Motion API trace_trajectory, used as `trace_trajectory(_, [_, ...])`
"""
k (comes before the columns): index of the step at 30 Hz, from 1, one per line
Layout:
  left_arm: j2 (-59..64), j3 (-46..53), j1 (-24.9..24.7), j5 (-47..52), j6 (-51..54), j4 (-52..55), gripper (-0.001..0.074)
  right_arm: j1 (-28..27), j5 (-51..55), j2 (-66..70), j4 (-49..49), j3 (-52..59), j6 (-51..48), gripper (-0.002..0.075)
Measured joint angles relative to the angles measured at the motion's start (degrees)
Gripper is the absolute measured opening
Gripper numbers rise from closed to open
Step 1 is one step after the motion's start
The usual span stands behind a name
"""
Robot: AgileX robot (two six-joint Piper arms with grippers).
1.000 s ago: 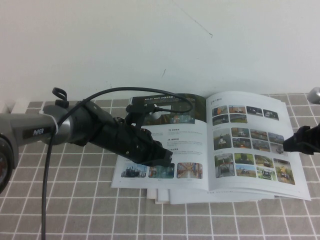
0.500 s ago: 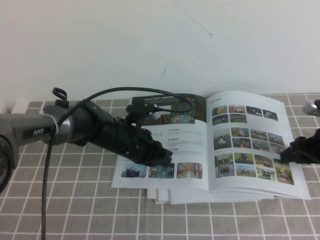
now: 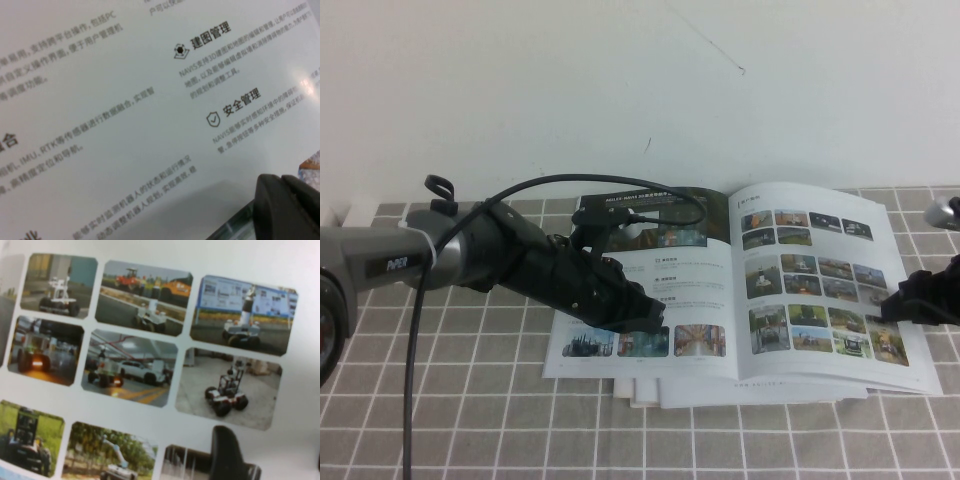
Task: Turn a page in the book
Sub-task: Open the closed book
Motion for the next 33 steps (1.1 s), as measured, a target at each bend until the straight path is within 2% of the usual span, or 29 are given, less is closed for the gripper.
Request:
trace_trajectory(20, [0.0, -0.1, 0.0, 0.1, -0.7, 0.5, -0.0004, 0.0, 0.5, 0.3, -1.0, -1.1, -0.6, 0.0385])
trace_trajectory(33, [0.0, -0.1, 0.0, 0.3, -0.7, 0.6, -0.0004, 0.0, 1.9, 1.3, 2.1, -1.7, -3.8, 0.0385])
